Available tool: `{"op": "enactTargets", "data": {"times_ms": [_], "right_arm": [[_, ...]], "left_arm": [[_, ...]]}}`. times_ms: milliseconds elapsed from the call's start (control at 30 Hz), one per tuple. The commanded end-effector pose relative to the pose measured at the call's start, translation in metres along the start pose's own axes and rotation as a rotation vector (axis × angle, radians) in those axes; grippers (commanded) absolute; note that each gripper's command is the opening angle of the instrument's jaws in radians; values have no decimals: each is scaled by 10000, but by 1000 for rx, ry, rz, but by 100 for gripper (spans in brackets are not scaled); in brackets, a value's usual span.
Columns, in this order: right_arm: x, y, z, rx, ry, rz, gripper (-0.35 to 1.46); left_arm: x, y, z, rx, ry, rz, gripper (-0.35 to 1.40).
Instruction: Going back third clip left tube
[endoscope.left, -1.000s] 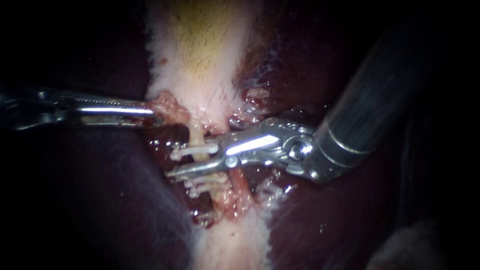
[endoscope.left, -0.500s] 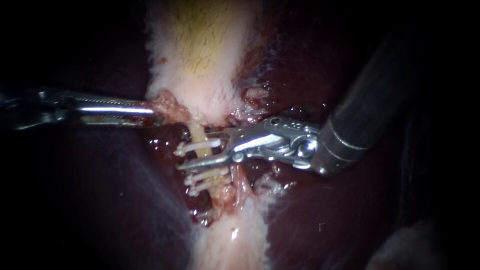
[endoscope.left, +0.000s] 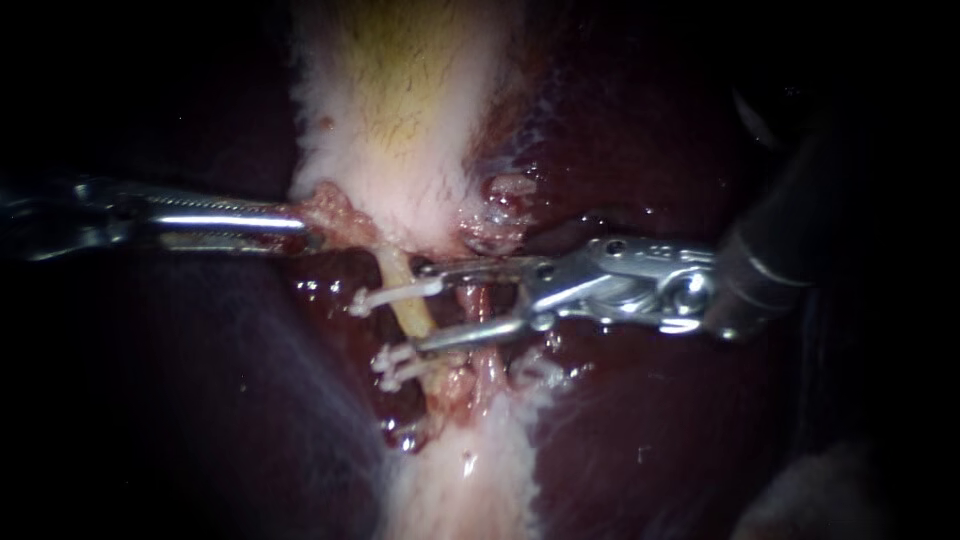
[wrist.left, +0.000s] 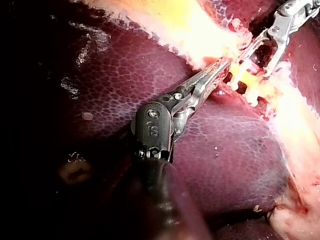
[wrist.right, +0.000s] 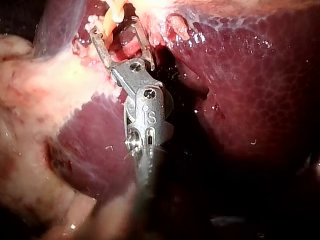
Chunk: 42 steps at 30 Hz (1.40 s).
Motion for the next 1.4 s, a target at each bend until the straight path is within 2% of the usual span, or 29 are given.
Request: {"op": "enactTargets", "data": {"times_ms": [33,400,667,800,1033,1167,1400], "right_arm": [[-1,-2,-7,4,0,-13,50],[-15,-25,-75,16,-3,-85,50],[-1,-30,-109,7,1,-105,50],[6,-30,-119,-7,3,-112,50],[7,-30,-124,-6,2,-116,50],[7,-31,-125,-5,1,-116,50],[6,-31,-128,-4,0,-117,50]], "left_arm": [[0,0,-1,3,0,0,-35],[-1,-2,-2,5,1,0,-35],[-1,-2,-2,4,1,0,-35],[-1,-2,-2,4,1,0,-35],[-1,-6,0,5,1,0,-35],[-4,-15,7,9,2,1,-35],[-12,-36,32,14,7,6,-35]]}}
